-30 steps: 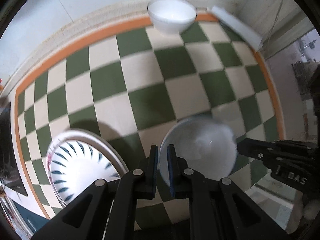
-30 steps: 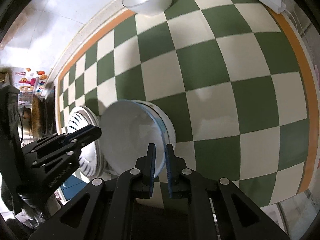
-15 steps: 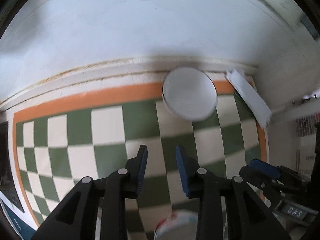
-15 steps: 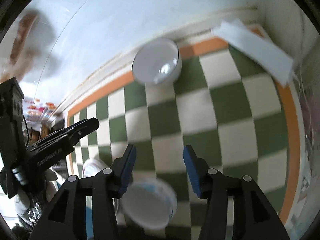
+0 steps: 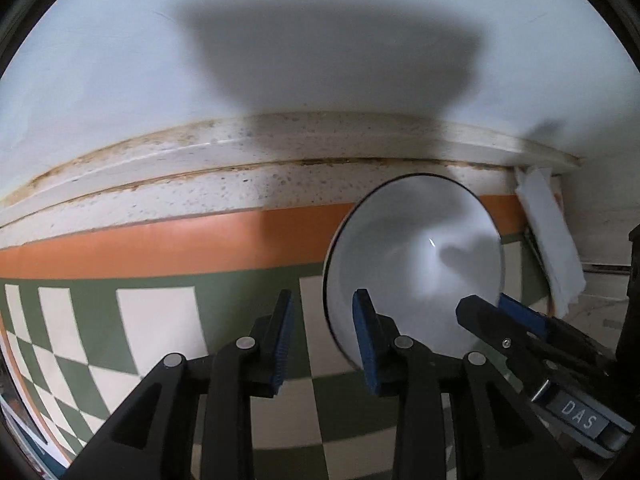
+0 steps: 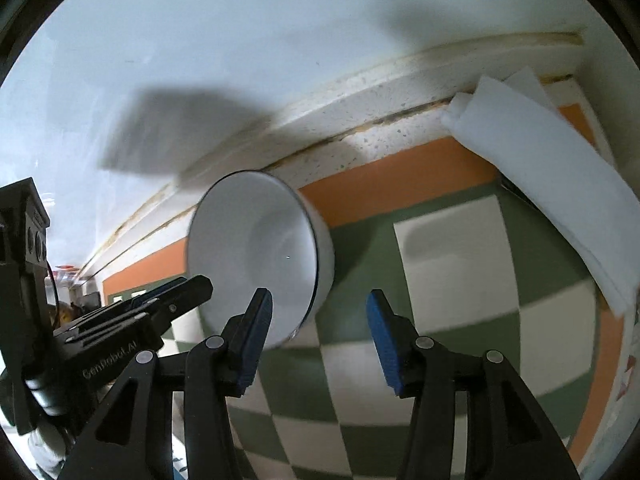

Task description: Organize plates and bowls

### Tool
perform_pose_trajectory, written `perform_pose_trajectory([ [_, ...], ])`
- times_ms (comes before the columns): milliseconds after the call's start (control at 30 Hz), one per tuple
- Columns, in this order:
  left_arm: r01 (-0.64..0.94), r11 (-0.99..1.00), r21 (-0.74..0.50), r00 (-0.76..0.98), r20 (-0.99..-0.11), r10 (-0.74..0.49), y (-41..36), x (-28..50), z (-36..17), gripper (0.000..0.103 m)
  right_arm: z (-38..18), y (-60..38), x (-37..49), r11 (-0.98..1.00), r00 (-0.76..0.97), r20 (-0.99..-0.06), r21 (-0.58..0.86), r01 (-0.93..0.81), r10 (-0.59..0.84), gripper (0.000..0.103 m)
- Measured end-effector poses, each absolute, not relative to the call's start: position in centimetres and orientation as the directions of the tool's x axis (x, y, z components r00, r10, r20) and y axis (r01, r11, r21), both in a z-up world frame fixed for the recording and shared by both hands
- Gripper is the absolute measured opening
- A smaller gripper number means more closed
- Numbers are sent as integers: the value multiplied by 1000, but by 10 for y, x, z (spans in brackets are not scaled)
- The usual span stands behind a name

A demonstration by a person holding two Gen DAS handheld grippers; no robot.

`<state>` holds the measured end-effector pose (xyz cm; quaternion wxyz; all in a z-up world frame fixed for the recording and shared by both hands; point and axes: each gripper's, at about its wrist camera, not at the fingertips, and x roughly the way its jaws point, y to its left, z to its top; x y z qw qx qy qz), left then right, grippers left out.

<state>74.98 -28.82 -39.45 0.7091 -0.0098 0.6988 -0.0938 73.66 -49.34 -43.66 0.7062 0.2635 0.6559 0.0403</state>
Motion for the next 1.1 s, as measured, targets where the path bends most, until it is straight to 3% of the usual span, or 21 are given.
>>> perform_pose_trajectory([
  [67,119,984,-136,-1,-991,-137,-290,752,-403,27,-445,-492,743,861,125,-908,420,288,401,52],
  [100,116,983,-140,5,-990,-142,-289,753,-406,21,-450,-492,744,859,124,-906,422,289,404,51],
  [167,113,983,-145,11,-989,-148,-290,753,-409,11,-455,-492,746,860,125,-907,421,289,403,40],
  [200,110,981,-158,10,-987,-160,-289,753,-410,9,-457,-491,746,860,127,-907,421,289,401,25],
  [267,112,980,-163,15,-986,-166,-290,752,-409,7,-457,-490,747,852,143,-899,437,287,413,17],
  [667,142,978,-153,66,-984,-164,-305,733,-384,7,-447,-486,734,872,155,-909,415,258,387,14],
  [1100,180,969,-169,164,-966,-199,-273,676,-313,7,-386,-471,674,884,212,-898,425,197,385,14],
])
